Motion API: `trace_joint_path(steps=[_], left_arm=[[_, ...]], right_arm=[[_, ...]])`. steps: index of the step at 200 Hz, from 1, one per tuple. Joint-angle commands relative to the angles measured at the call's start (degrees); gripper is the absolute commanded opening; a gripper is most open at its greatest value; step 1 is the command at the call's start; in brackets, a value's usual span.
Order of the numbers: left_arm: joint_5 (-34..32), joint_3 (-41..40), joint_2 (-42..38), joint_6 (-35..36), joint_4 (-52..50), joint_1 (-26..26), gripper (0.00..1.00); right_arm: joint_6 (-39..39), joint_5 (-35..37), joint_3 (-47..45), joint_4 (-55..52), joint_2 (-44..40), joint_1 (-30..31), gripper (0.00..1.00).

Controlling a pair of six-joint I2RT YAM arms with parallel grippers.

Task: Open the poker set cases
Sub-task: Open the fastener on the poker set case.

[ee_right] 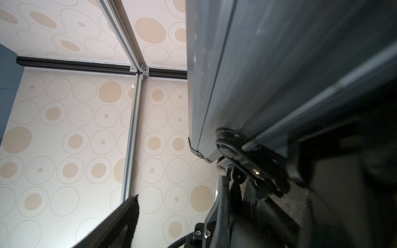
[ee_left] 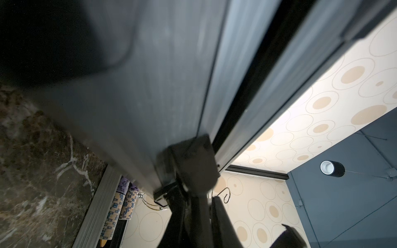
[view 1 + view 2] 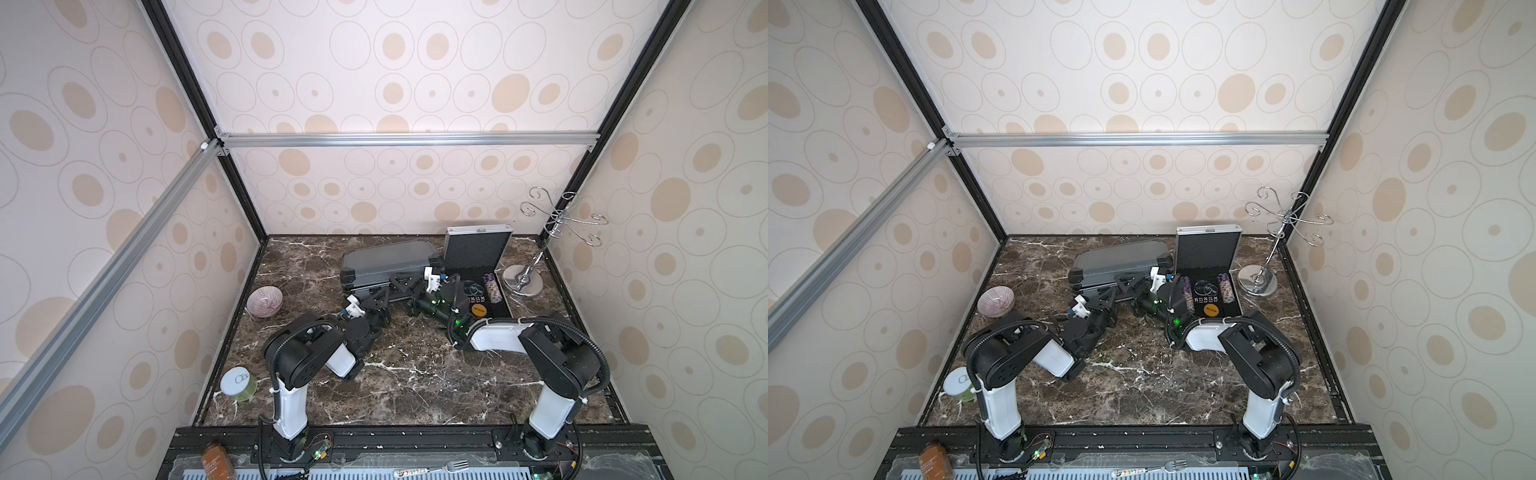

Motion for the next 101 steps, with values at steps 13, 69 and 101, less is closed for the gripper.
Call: trace_joint_path(steps=[13, 69, 101], left_arm=[[4.77, 1.61, 1.20, -19.40, 14.38, -1.29, 0.00], [4.69, 1.19, 0.86, -19.49, 14.37, -0.89, 0.00], [4.82, -0.03, 0.96, -19.43, 14.37, -0.78, 0.00]], right_arm=[[-1.04, 0.19, 1.51, 22.69, -7.46, 0.54, 0.88], [-8.67, 1.29, -3.67, 10.74, -9.31, 0.41, 0.91], [-15.56, 0.71, -4.64, -4.78, -13.98, 0.39, 0.94]])
